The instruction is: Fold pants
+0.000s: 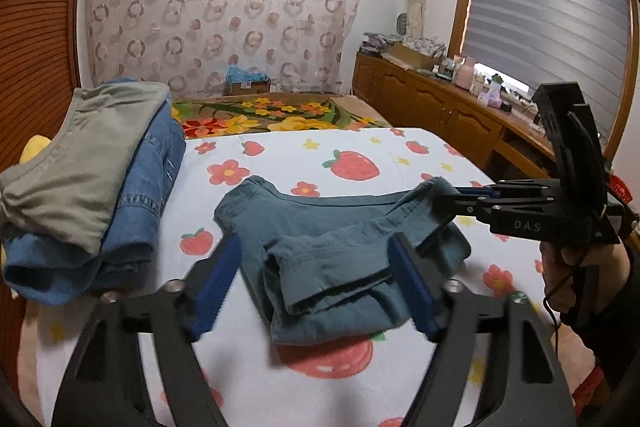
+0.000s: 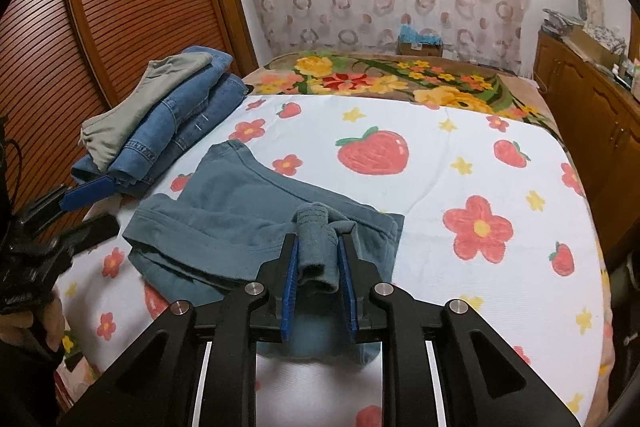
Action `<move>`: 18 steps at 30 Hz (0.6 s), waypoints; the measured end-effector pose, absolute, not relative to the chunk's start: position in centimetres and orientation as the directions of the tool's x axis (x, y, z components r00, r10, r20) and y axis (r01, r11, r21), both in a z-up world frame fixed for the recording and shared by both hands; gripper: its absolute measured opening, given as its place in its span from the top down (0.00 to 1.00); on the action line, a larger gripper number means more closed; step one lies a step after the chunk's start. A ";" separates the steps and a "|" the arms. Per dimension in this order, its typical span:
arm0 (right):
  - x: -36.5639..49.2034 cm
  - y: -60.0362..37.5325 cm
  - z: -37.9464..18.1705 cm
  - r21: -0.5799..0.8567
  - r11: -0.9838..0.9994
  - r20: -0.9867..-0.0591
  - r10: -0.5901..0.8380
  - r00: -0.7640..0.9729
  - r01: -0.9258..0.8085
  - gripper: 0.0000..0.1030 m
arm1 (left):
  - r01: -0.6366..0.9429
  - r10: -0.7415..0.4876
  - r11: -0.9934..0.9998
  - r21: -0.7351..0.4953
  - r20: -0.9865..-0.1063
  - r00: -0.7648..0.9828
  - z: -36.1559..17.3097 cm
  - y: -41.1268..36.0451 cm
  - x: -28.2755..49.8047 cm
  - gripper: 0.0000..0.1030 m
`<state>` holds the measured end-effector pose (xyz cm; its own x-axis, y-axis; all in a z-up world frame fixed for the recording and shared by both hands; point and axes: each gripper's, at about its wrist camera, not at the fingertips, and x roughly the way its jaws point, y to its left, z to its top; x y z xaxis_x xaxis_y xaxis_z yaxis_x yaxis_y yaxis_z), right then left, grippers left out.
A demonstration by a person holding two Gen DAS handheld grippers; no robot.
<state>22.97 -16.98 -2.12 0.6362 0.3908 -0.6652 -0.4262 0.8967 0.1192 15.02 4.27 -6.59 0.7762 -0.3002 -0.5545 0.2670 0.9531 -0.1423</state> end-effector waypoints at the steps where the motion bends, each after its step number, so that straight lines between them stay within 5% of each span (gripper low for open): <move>1: 22.8 -17.1 -2.1 0.115 0.897 -0.663 0.390 0.639 -0.428 0.78 | 0.268 -0.306 0.951 -0.151 -0.558 0.771 -6.8 4.4 14.8 0.24; 4: 22.2 -17.8 -1.9 0.096 0.901 -0.657 0.376 0.653 -0.422 0.64 | 0.258 -0.296 0.955 -0.149 -0.577 0.761 -7.8 4.6 14.4 0.24; 15: 20.0 -19.5 -4.1 0.072 0.888 -0.715 0.363 0.598 -0.454 0.63 | 0.256 -0.289 0.955 -0.147 -0.644 0.709 -10.4 4.6 14.1 0.24; 17: 20.1 -19.4 -4.6 0.066 0.886 -0.727 0.358 0.586 -0.459 0.63 | 0.260 -0.289 0.955 -0.143 -0.656 0.697 -10.6 4.4 14.3 0.32; 18: 20.3 -19.3 -4.8 0.067 0.885 -0.732 0.358 0.580 -0.460 0.63 | 0.268 -0.292 0.953 -0.142 -0.665 0.687 -10.8 4.2 14.5 0.44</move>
